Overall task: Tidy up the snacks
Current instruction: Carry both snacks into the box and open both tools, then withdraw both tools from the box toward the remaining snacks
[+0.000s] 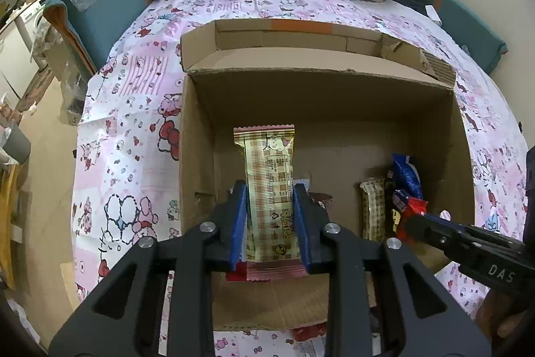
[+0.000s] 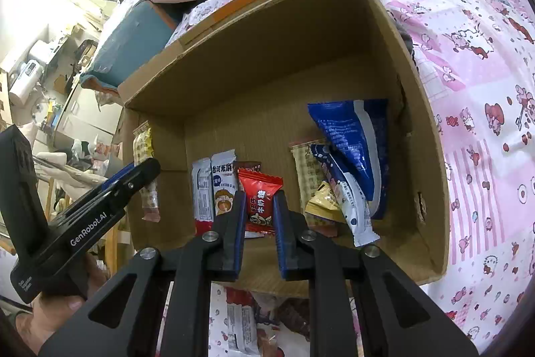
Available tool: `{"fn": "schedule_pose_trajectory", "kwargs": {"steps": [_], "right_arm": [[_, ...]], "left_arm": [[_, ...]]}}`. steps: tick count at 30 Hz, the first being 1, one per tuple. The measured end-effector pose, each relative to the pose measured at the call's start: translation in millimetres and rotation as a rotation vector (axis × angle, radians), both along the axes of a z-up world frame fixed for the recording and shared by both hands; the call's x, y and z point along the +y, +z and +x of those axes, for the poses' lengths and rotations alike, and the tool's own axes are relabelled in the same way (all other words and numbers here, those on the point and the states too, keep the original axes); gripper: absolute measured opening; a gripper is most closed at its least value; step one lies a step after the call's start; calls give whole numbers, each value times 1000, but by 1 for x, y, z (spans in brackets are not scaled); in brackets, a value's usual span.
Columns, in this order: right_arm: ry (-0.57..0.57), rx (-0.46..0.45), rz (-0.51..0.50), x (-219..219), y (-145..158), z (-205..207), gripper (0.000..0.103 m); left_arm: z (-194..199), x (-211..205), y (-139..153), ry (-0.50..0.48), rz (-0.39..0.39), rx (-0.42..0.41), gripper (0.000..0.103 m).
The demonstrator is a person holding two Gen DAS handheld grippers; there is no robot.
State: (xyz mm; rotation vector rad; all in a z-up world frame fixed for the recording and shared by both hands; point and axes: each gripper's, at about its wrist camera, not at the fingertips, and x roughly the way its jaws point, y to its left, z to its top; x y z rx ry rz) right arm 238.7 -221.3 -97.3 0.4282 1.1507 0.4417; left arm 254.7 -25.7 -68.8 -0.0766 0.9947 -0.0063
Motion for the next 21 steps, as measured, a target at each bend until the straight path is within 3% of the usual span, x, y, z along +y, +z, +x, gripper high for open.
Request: {"fn": "schedule_pose_trajectory", "kwargs": {"steps": [2,4,6,11,19,21], "right_arm": [[3,0,1,1,2,-2,17],[10,-1,-3,3,1,-2,17],[14,1,-2,4,1,-2,17],[-1,-10,13,1,4,-1,20],[-41,-42,-10,-8,13,-3,24],[-46,-42,-1,-9,15,-3,39]], "left_arm": [[-1,0,0,-2,-8,-2,29],[-3,-1,1,-7,-9,-5,39],[-5,0,3,2,2,-13,55],[-6,5,7,32,-5,-31,74],[-19,9,21,42,2,-102,76],[-23,9,26,39,12,-124,76]]}}
